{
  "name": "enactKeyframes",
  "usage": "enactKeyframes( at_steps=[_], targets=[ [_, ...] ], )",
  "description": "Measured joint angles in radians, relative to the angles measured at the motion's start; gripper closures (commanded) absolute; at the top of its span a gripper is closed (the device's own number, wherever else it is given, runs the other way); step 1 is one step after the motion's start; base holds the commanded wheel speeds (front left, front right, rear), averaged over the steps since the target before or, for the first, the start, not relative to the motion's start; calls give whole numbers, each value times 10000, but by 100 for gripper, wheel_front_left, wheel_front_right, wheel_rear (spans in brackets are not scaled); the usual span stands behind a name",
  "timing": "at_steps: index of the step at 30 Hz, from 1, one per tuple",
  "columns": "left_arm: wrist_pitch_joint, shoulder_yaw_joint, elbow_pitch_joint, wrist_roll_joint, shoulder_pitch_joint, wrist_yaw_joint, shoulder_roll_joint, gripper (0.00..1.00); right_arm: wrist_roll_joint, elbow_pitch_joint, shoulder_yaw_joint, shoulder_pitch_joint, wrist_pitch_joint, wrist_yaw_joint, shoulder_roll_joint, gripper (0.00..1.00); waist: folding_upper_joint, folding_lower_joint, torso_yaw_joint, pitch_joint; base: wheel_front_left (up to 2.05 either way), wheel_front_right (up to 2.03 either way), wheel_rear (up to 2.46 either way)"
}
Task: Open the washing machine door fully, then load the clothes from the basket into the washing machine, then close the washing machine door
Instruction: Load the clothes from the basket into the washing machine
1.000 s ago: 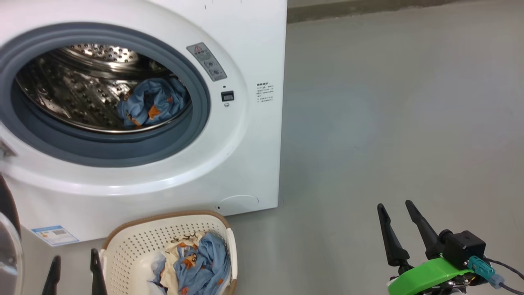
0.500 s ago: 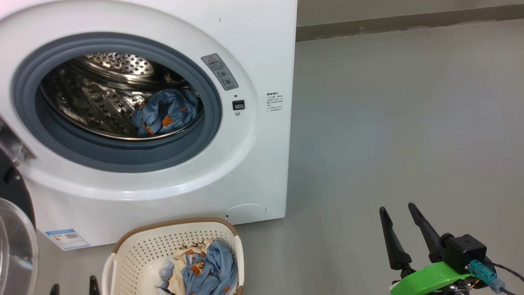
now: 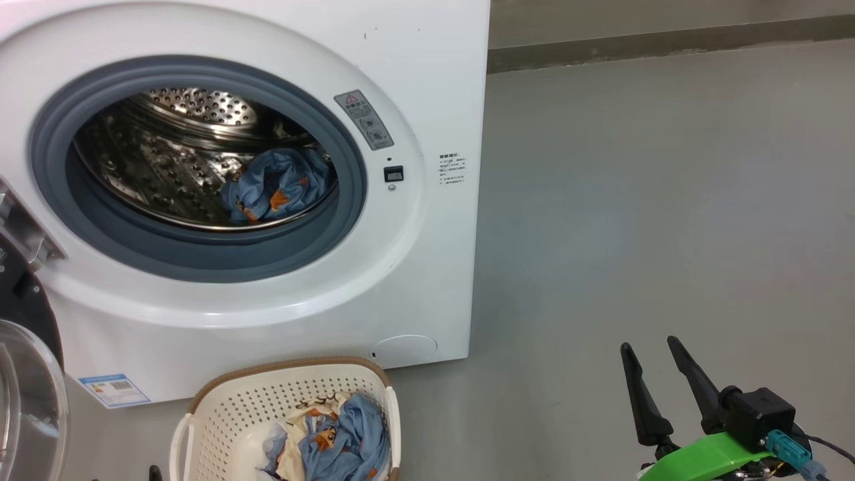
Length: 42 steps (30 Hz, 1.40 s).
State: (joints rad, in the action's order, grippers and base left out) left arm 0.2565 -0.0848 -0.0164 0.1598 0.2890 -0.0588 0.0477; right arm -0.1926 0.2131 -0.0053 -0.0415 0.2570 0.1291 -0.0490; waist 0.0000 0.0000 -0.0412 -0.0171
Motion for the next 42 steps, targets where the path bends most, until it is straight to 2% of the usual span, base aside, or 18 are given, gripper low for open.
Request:
enactKeyframes(
  at_steps=[16,23,33,42],
  targets=[
    [0,161,38,71,7,-115,0,0,71,-56,-6,19,0,0,2,0,0,0,26,83,0,0,0],
    [0,405,-176,458,5,-56,0,0,71,-58,-4,19,0,0,2,0,0,0,-9,290,0,0,0],
    [0,614,-508,740,-721,301,-2,0,71,-330,-82,-30,0,0,6,0,0,0,-98,1272,0,0,0],
    [0,692,-1490,961,-2512,1097,-23,0,130,-660,-94,-638,0,0,6,0,0,0,-218,2611,0,0,0]
  ],
)
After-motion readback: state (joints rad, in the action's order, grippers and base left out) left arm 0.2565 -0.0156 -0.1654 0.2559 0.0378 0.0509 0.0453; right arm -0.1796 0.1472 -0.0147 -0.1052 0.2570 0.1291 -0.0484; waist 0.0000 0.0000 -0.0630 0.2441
